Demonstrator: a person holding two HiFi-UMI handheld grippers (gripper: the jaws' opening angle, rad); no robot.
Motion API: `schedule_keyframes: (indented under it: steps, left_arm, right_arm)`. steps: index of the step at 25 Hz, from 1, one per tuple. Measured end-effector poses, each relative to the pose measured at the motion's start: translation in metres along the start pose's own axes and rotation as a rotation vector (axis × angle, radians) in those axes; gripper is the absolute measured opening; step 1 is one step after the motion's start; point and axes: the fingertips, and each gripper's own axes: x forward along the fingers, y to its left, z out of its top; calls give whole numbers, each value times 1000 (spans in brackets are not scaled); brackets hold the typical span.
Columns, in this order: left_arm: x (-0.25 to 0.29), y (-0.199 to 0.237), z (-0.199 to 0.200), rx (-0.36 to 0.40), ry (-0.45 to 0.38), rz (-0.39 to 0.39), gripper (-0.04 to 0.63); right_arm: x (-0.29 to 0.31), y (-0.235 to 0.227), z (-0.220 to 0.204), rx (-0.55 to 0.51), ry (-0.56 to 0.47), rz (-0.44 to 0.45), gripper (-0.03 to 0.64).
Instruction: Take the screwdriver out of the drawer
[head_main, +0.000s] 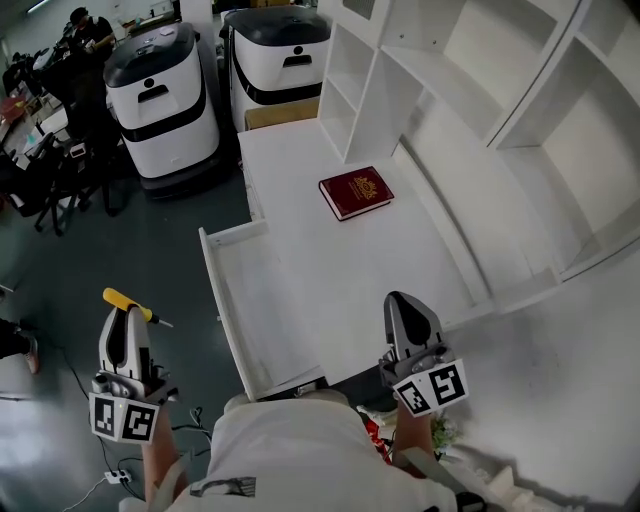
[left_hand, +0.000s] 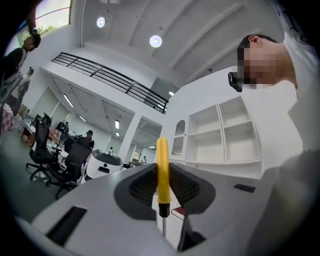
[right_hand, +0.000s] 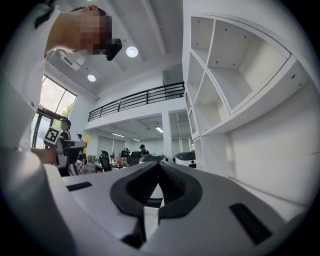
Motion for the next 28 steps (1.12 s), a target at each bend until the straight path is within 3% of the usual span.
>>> schedule_keyframes:
  steps: [12, 28]
  left_arm:
    - [2, -5, 4, -3, -10, -20, 80]
    - [5, -5, -10, -25, 37, -45, 80]
  right_arm:
    - [10, 14, 4, -8, -7, 36, 9]
    - [12, 26, 0, -29, 15, 33, 9]
